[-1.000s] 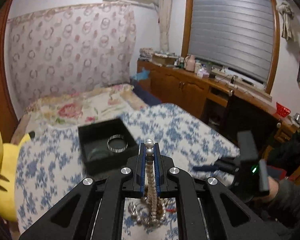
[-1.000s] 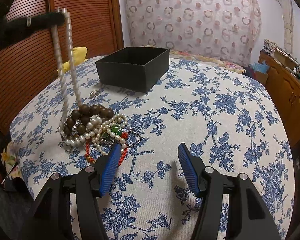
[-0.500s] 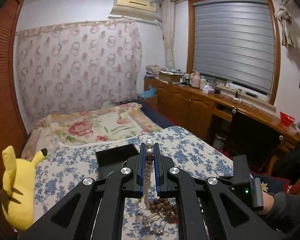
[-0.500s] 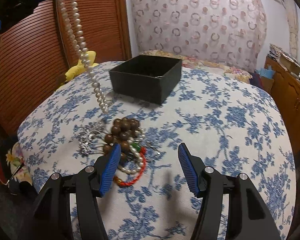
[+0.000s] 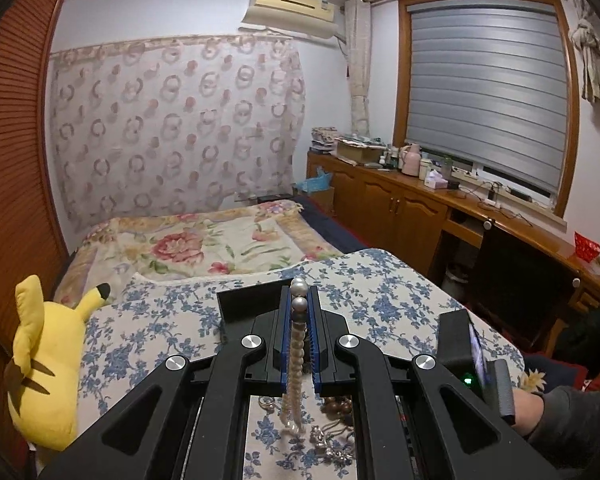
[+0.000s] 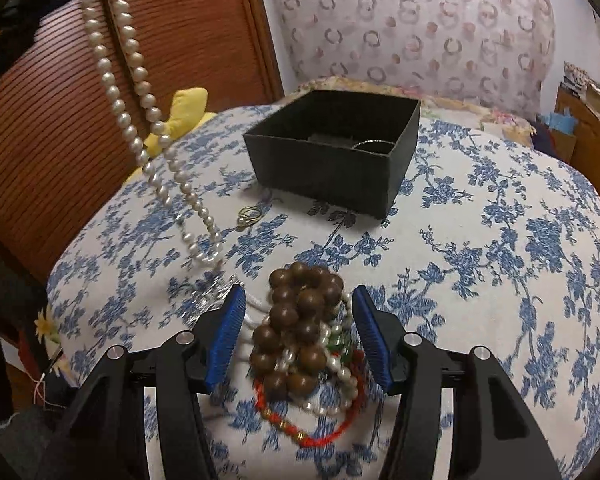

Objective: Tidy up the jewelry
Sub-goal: 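Carry the pearls and brown beads over the black box and open both tools, then reach the left tool to the silver chain jewelry and close on it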

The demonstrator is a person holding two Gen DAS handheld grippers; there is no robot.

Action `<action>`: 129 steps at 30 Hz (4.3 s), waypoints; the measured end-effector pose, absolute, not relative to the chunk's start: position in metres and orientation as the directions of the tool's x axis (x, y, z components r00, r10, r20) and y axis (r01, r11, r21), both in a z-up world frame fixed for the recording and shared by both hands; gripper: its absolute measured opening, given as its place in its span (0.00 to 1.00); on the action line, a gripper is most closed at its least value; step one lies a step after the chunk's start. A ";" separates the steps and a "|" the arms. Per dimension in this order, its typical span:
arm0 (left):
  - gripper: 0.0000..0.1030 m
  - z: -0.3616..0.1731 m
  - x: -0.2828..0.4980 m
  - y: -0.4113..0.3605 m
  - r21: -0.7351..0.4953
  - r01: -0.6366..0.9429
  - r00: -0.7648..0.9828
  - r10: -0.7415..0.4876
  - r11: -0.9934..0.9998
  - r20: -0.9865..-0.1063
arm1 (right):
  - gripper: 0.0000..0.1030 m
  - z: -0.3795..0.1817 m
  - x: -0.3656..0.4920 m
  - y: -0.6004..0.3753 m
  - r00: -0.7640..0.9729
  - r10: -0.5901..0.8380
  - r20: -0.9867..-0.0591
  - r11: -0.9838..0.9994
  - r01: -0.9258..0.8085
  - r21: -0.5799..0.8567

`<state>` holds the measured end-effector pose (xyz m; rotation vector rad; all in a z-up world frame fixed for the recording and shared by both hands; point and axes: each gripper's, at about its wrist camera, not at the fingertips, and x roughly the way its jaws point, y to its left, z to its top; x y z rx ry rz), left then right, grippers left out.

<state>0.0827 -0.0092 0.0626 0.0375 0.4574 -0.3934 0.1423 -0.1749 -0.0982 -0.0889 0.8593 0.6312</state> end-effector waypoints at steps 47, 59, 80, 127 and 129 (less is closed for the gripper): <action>0.07 0.053 0.220 -0.016 -0.070 0.305 0.800 -0.295 0.950 -0.522 | 0.15 0.023 0.253 -0.177 0.666 0.521 -0.534 0.812 -0.580 0.070; 0.07 -0.016 0.222 -0.008 -0.086 0.278 0.747 -0.271 0.957 -0.608 | 0.15 -0.014 0.280 -0.162 0.622 0.490 -0.611 0.822 -0.563 0.086; 0.88 -0.027 0.158 0.010 -0.044 0.204 0.803 -0.193 0.978 -0.564 | 0.23 -0.012 0.238 -0.175 0.630 0.489 -0.604 0.821 -0.567 0.073; 0.92 -0.103 0.084 -0.055 -0.072 0.383 0.594 -0.305 0.921 -0.744 | 0.46 -0.104 0.114 -0.246 0.582 0.415 -0.699 0.861 -0.500 0.095; 0.91 -0.104 0.084 -0.057 -0.063 0.387 0.592 -0.300 0.920 -0.748 | 0.46 -0.104 0.114 -0.245 0.582 0.416 -0.699 0.860 -0.502 0.094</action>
